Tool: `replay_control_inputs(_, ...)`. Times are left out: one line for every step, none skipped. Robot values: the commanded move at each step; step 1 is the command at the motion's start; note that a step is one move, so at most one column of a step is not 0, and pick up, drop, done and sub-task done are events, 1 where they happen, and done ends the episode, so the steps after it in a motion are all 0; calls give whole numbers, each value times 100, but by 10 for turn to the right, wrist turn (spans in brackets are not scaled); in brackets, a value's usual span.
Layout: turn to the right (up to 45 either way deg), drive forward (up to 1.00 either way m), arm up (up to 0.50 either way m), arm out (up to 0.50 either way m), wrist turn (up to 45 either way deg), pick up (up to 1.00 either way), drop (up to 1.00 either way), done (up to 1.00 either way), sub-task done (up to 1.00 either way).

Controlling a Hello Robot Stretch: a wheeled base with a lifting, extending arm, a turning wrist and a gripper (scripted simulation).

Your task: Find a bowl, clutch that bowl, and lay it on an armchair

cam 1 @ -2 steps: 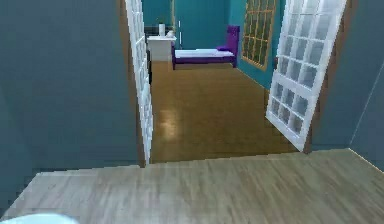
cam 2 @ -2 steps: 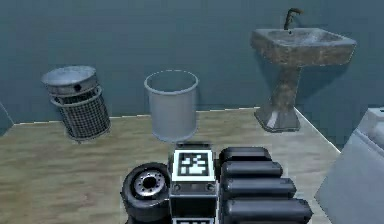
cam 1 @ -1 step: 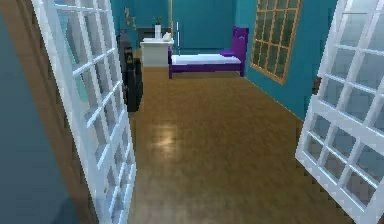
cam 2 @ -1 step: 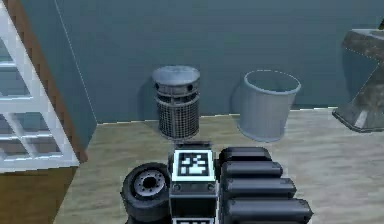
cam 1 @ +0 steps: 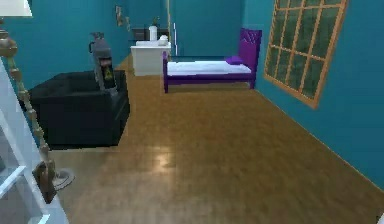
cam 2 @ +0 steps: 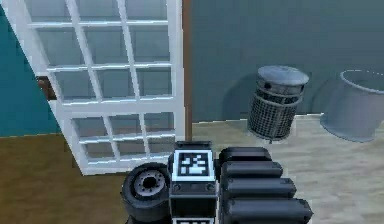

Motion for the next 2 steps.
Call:
replay_control_inputs(0,40,0,0,0,0,0,0,0)
replay_control_inputs(-60,0,0,0,0,0,0,0,0)
